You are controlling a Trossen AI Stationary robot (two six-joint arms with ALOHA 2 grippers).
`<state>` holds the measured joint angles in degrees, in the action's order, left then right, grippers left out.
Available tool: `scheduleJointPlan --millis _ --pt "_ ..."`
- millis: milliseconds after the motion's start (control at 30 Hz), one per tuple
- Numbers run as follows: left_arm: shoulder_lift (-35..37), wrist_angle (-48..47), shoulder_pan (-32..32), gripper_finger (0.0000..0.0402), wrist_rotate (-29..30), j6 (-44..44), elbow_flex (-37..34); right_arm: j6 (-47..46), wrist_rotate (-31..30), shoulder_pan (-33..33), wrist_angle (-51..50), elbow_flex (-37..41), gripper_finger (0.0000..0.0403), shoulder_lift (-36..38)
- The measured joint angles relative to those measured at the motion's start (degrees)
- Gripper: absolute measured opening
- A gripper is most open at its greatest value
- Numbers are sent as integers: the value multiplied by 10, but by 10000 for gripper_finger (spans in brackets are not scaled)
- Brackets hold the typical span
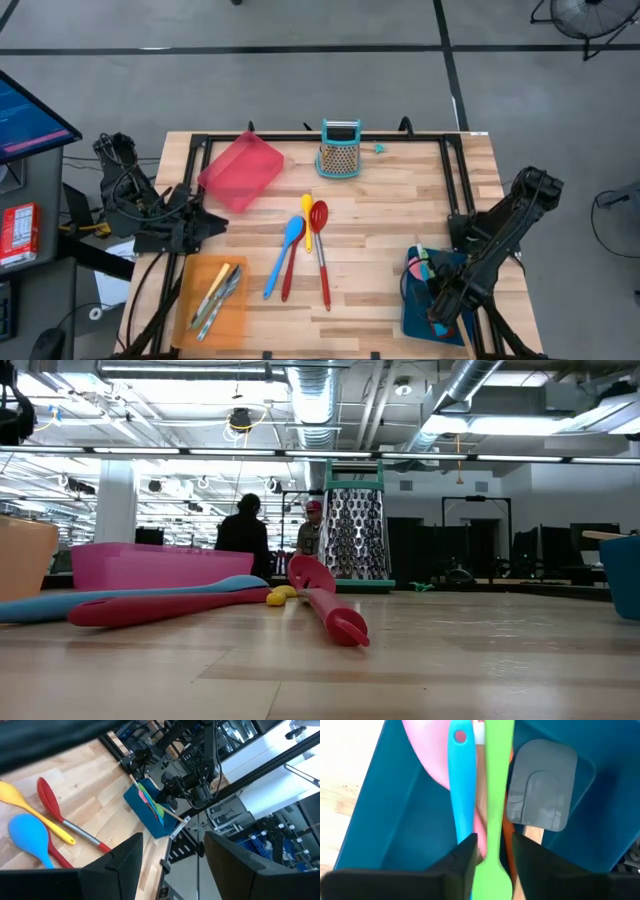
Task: Pick & Place Kitchen Items
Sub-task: Put the blue serving spoon into the red bin
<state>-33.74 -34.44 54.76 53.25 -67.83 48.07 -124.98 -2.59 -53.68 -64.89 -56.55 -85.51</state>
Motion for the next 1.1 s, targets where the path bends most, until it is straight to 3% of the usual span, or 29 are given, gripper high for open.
scheduleJointPlan --millis 233,400,667,867,1100 --pt "0 4 0 195 -79 -2 0 46 0 43 32 0 200 42" --pt "-14 4 -1 195 -102 -6 0 108 -2 114 71 0 219 96" --pt "-54 -12 -31 195 -119 -6 0 252 -2 246 167 0 200 144" --pt "-89 -17 -122 195 -212 -6 0 399 3 324 269 -1 177 144" --pt "-156 -55 -264 179 -376 0 0 510 4 382 314 -1 141 144"
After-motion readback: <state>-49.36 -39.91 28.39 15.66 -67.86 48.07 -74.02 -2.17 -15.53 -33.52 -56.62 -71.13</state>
